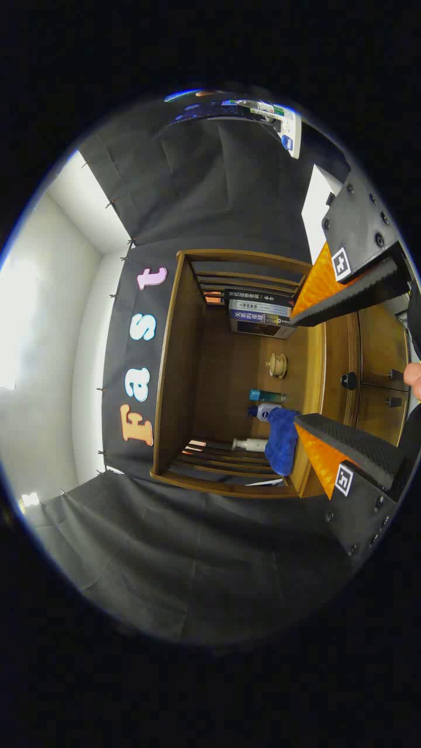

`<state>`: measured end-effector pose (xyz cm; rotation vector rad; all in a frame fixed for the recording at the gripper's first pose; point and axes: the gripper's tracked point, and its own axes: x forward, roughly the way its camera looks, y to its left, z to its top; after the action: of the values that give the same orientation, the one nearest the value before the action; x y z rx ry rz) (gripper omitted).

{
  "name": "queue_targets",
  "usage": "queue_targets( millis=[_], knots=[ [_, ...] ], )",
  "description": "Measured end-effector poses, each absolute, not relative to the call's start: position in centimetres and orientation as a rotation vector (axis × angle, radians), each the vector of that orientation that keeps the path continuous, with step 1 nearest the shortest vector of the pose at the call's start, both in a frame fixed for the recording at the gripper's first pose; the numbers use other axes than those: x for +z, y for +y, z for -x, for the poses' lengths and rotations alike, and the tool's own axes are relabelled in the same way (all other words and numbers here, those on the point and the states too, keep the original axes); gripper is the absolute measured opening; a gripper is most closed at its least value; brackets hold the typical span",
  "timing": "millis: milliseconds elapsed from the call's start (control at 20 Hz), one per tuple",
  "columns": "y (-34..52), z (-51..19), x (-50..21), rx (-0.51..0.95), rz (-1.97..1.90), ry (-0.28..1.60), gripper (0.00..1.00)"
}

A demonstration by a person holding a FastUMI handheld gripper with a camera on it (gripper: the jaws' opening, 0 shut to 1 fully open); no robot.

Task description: Pull open the drawer, take out the items inside it, and place them on the countertop above the cabinet.

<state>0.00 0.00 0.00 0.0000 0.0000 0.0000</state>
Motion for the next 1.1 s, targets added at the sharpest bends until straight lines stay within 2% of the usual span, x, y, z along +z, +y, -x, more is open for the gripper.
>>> queue_targets(
  millis=[1100],
  knots=[
    [-0.18, 0.29, -0.24, -0.005, -0.014, 0.017, 0.97]
  ],
)
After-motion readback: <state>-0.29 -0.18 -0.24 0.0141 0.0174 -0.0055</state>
